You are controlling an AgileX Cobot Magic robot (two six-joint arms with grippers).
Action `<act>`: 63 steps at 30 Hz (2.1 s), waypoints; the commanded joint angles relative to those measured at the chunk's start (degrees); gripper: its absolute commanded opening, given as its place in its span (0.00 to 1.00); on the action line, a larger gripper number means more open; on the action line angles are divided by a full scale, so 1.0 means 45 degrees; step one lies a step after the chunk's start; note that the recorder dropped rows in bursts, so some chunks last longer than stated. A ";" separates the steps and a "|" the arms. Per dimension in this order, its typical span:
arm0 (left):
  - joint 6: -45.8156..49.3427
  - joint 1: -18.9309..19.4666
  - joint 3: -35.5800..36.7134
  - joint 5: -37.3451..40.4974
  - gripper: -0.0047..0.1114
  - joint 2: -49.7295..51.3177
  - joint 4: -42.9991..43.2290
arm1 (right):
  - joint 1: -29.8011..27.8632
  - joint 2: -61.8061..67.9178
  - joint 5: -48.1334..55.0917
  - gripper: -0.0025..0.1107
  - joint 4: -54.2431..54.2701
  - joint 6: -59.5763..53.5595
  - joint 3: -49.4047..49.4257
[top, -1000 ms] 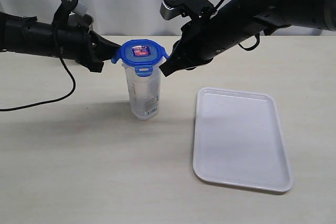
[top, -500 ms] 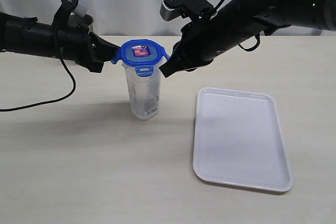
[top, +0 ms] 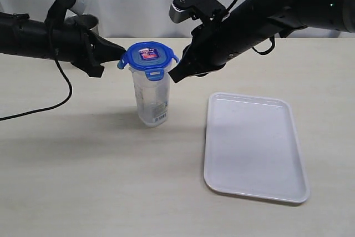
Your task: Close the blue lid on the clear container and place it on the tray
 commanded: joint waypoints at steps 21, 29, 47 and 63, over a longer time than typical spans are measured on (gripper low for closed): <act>-0.0007 -0.0014 0.0466 0.0686 0.04 -0.0111 -0.0096 | -0.0005 -0.0123 0.0106 0.06 0.0013 0.0118 -0.0007; -0.0280 -0.0014 0.0465 0.0633 0.04 -0.0111 0.0191 | -0.0005 -0.0123 0.0054 0.06 -0.0011 0.0112 -0.0007; -0.0311 -0.0014 0.0771 -0.0577 0.04 -0.0111 0.0110 | -0.0005 -0.0123 0.0006 0.06 -0.0016 0.0112 -0.0007; 0.0748 -0.0014 0.1082 -0.0761 0.04 -0.0111 -0.1623 | 0.0152 -0.1524 -0.1777 0.06 0.0822 0.0195 -0.0007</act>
